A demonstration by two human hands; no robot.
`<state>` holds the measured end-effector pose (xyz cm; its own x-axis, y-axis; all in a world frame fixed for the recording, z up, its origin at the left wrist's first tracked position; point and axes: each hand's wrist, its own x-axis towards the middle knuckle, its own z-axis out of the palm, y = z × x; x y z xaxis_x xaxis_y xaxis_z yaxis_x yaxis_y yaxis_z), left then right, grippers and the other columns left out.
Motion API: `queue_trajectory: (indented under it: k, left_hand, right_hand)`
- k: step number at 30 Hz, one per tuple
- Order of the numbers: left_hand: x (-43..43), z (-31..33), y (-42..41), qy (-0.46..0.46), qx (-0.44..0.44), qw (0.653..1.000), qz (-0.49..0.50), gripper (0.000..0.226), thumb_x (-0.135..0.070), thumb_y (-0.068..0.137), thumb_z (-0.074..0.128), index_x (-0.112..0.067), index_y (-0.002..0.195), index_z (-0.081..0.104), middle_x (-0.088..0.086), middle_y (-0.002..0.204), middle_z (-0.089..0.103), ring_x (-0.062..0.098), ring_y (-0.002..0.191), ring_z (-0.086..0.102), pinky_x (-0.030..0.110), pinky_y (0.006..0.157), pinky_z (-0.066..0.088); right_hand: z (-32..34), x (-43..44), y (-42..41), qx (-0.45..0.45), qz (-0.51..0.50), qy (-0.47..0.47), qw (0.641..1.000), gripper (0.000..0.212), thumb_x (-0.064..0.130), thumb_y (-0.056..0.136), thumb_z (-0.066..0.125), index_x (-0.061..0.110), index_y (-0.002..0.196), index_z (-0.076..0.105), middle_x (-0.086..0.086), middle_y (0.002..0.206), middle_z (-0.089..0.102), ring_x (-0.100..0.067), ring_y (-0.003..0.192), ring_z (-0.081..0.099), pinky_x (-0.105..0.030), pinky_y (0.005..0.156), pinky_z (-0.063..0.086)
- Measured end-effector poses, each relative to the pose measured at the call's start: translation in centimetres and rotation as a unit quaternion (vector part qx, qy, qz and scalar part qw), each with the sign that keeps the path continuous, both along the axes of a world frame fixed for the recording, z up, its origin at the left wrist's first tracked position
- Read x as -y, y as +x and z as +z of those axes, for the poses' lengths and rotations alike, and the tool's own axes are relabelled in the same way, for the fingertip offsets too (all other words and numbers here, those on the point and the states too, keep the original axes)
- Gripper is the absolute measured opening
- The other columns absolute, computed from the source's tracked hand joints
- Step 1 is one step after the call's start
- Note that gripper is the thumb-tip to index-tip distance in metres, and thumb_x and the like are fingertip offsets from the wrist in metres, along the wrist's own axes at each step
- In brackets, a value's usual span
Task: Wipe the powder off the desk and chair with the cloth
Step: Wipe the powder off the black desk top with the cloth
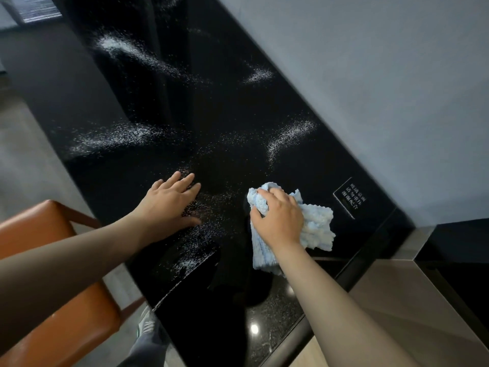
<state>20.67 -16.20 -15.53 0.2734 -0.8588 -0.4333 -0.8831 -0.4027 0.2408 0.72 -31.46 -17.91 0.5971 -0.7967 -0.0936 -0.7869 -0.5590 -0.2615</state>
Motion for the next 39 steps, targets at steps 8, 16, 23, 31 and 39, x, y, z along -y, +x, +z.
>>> queue_trajectory:
  k: [8,16,23,31,39]
  left_hand:
    - [-6.6,0.5,1.2,0.051,0.052,0.997,0.010,0.089,-0.066,0.088,0.041,-0.022,0.154,0.000,0.002,0.161,-0.010,0.028,0.148,-0.007,0.044,0.120,0.009]
    - [-10.3,-0.8,2.4,0.044,0.031,0.998,0.040,0.097,-0.068,0.085,0.046,-0.020,0.154,-0.002,0.002,0.160,-0.016,0.026,0.148,-0.008,0.045,0.120,0.013]
    - [-11.0,-1.9,2.6,0.023,0.021,0.999,0.038,0.101,-0.068,0.083,0.050,-0.022,0.153,-0.006,0.000,0.159,-0.019,0.024,0.147,-0.012,0.046,0.120,0.006]
    - [-10.9,-2.2,2.6,0.021,0.020,0.999,0.043,0.101,-0.067,0.083,0.051,-0.022,0.153,-0.006,-0.001,0.159,-0.019,0.024,0.148,-0.012,0.046,0.119,0.005]
    - [-10.9,-1.9,2.7,0.018,0.019,0.999,0.040,0.099,-0.065,0.084,0.053,-0.021,0.154,-0.002,0.000,0.160,-0.015,0.025,0.148,-0.009,0.048,0.118,0.008]
  right_hand:
    - [0.1,-5.7,0.5,-0.009,0.009,0.016,1.000,0.044,0.037,0.086,0.056,0.029,0.129,0.059,0.006,0.131,0.057,-0.021,0.121,0.048,-0.034,0.097,0.041]
    - [0.4,-11.5,0.9,-0.010,0.029,0.021,0.999,0.044,0.036,0.084,0.058,0.028,0.127,0.061,0.003,0.128,0.060,-0.023,0.118,0.051,-0.035,0.095,0.044]
    - [0.6,-15.4,1.3,-0.003,0.042,0.018,0.999,0.045,0.035,0.082,0.059,0.025,0.126,0.062,0.002,0.126,0.061,-0.023,0.114,0.054,-0.036,0.094,0.046]
    - [0.8,-17.6,1.6,-0.008,0.043,0.015,0.999,0.043,0.035,0.083,0.061,0.025,0.125,0.063,0.003,0.124,0.062,-0.023,0.113,0.054,-0.036,0.093,0.046]
    - [1.1,-20.8,1.9,-0.005,0.049,0.032,0.998,0.043,0.032,0.080,0.064,0.024,0.123,0.064,0.002,0.124,0.061,-0.024,0.110,0.054,-0.036,0.091,0.045]
